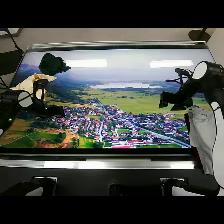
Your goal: Fold the shirts.
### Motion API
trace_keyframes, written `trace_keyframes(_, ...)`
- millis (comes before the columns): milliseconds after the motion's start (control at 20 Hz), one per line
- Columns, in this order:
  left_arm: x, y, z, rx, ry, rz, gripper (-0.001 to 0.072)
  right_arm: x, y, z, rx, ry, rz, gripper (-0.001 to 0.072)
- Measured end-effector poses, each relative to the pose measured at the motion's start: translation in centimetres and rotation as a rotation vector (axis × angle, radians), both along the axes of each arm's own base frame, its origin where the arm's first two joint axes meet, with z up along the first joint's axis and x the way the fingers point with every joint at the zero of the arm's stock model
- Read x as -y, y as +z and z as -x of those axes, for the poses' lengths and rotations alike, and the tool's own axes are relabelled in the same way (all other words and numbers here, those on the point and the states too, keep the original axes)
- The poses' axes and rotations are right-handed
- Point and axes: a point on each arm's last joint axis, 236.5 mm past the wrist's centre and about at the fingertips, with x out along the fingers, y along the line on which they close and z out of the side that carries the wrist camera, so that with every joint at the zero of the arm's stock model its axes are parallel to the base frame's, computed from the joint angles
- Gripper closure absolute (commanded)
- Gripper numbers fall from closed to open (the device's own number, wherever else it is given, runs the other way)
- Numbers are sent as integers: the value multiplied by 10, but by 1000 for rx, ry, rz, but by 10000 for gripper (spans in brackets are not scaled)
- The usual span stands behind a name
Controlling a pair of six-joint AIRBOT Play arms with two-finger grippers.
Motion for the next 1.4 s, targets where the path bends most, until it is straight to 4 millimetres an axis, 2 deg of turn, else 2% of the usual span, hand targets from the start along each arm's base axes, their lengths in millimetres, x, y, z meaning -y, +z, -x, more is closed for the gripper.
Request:
trace_keyframes(950,0,0,-2,7,3,2,-13,0,0,0,0,0,0,102)
trace_keyframes(1200,14,11,-29,128,18,67,-13,0,1,-8,33,-6,1,100)
trace_keyframes(1400,35,41,-76,352,56,194,-13,3,3,-25,104,-18,11,101)
